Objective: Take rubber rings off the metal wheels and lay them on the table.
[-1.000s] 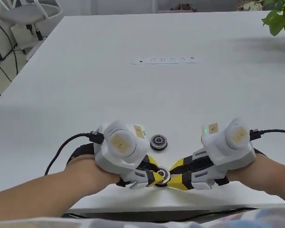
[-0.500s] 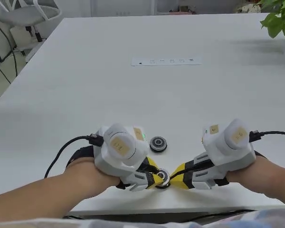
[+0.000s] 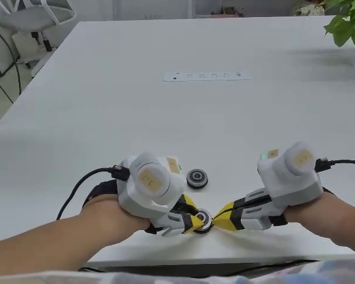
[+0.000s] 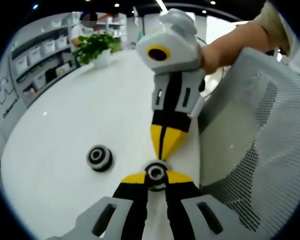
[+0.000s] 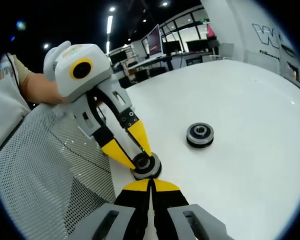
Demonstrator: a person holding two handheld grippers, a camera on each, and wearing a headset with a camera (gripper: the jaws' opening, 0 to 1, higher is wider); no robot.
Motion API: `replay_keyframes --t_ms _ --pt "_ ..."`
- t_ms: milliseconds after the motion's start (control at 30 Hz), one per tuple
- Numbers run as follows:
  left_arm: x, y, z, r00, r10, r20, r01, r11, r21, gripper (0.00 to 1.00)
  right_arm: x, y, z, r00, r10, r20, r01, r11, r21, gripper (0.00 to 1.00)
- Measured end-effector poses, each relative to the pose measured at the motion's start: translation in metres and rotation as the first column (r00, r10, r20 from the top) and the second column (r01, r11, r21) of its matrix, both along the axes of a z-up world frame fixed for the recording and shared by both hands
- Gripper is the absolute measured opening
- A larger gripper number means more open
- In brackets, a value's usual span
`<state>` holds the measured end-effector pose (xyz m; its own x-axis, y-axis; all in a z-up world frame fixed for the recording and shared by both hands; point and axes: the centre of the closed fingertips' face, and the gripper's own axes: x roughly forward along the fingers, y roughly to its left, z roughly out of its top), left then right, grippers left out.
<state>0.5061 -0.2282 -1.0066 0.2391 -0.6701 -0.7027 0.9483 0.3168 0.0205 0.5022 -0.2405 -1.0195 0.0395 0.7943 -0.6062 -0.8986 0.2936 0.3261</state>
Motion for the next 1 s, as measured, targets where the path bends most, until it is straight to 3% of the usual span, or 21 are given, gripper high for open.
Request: replay_keyframes --t_ms 167,267,467,900,1000 --pt "0.0001 -0.0002 0.0000 1.000 0.000 0.002 0.000 1.000 0.001 0.13 0.0012 -0.0003 0.0000 0.999 -0.022 -0.026 0.023 1.000 0.011 0.00" --pt "0.0002 -0.0004 0.0000 1.000 0.001 0.003 -0.001 1.000 0.002 0.13 0.0024 -0.0011 0.0002 0.996 -0.056 -0.075 0.058 0.998 0.021 0.00" --pt "0.0007 -0.0011 -0.0001 1.000 0.002 0.007 -0.002 1.000 0.003 0.13 0.0068 -0.0009 0.0039 0.993 -0.085 -0.077 0.087 0.996 0.032 0.00" --pt "0.0007 -0.0013 -0.0004 1.000 0.001 0.007 -0.001 1.000 0.006 0.13 0.0055 0.0003 0.0044 0.996 -0.063 -0.060 0.063 0.998 0.005 0.00" --pt "0.0006 -0.0013 -0.0004 1.000 0.003 0.007 -0.003 1.000 0.010 0.13 0.0057 -0.0001 0.0047 0.992 -0.083 -0.091 0.085 0.996 0.011 0.00"
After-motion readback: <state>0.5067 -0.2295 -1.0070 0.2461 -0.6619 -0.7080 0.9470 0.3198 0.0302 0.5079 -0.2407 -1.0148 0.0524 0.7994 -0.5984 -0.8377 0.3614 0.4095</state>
